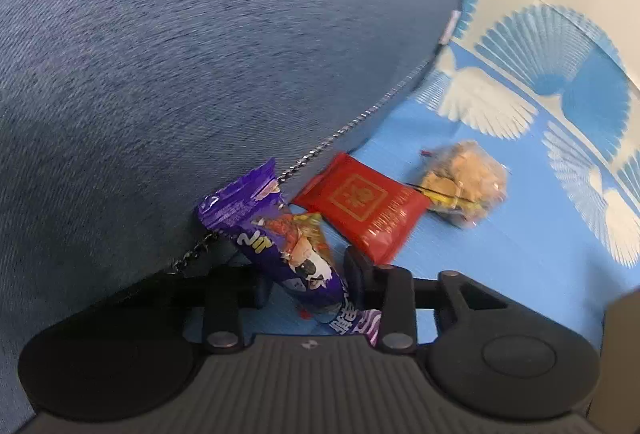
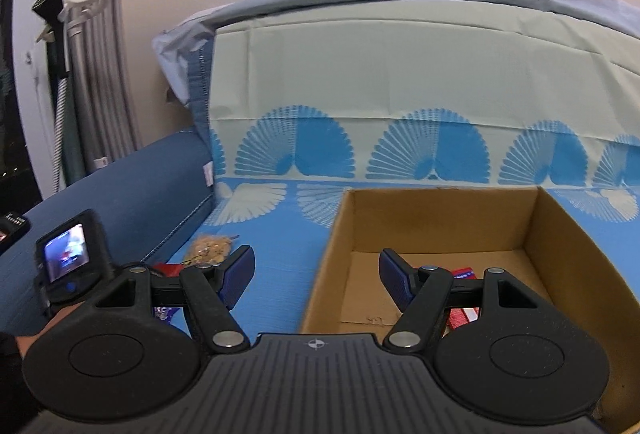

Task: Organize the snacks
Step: 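Grasp the purple chocolate bar with the left tool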

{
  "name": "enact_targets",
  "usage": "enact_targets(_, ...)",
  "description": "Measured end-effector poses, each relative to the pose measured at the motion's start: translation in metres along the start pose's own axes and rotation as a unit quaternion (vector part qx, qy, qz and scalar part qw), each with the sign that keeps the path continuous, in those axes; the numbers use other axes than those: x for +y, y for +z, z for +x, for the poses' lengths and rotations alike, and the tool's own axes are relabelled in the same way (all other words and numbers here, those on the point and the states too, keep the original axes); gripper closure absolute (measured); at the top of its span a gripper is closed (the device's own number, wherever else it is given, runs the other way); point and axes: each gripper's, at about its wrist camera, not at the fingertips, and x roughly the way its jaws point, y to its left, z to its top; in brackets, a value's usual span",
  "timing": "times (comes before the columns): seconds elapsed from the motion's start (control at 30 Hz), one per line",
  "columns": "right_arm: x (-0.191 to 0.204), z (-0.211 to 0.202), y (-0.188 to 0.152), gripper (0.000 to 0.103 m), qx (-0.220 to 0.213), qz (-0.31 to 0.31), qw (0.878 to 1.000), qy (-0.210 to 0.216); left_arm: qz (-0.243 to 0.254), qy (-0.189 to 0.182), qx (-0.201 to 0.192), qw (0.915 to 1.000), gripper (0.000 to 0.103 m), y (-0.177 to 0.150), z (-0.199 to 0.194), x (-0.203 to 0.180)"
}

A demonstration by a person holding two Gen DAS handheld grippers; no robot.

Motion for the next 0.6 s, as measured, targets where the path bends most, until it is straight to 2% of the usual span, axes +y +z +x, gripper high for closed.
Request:
enact_targets(0.03, 0.001, 0.001, 0.0, 0.032, 0.002, 0.0, 1.0, 0.003, 0.01, -0.011, 0.005, 0.9999, 0.076, -0.002, -0.002, 0.001)
enact_targets(0.13, 0.006, 0.003, 0.0, 0.032, 0.008, -0.002, 1.0, 0.011, 0.051, -0.062, 0.032, 0.9962, 0.083, -0.007, -0.014, 0.009)
enact_targets(0.2, 0.011, 0.003, -0.001, 0.032, 0.01, -0.007, 1.0, 0.019, 0.084, -0.115, 0.062, 0.9879, 0.083, -0.013, -0.024, 0.015)
enact_targets(0.27, 0.018, 0.004, -0.002, 0.032, 0.011, -0.017, 0.999, 0.027, 0.123, -0.178, 0.097, 0.9715, 0.083, -0.024, -0.037, 0.018)
enact_targets(0.3, 0.023, 0.003, -0.003, 0.032, 0.011, -0.024, 0.999, 0.032, 0.145, -0.212, 0.12, 0.959, 0.083, -0.032, -0.044, 0.019)
enact_targets(0.37, 0.031, 0.002, -0.005, 0.032, 0.013, -0.037, 0.998, 0.04, 0.171, -0.26, 0.159, 0.9369, 0.082, -0.045, -0.056, 0.017)
enact_targets(0.4, 0.034, 0.001, -0.006, 0.032, 0.014, -0.043, 0.998, 0.045, 0.181, -0.274, 0.17, 0.929, 0.078, -0.049, -0.062, 0.016)
enact_targets(0.43, 0.038, 0.0, -0.008, 0.032, 0.015, -0.049, 0.998, 0.048, 0.198, -0.275, 0.168, 0.9256, 0.071, -0.051, -0.07, 0.013)
enact_targets(0.53, 0.049, 0.0, -0.013, 0.032, 0.024, -0.066, 0.996, 0.048, 0.245, -0.238, 0.16, 0.9262, 0.07, -0.059, -0.085, 0.012)
enact_targets(0.6, 0.055, 0.0, -0.018, 0.032, 0.032, -0.073, 0.996, 0.048, 0.249, -0.232, 0.159, 0.9268, 0.07, -0.059, -0.092, 0.018)
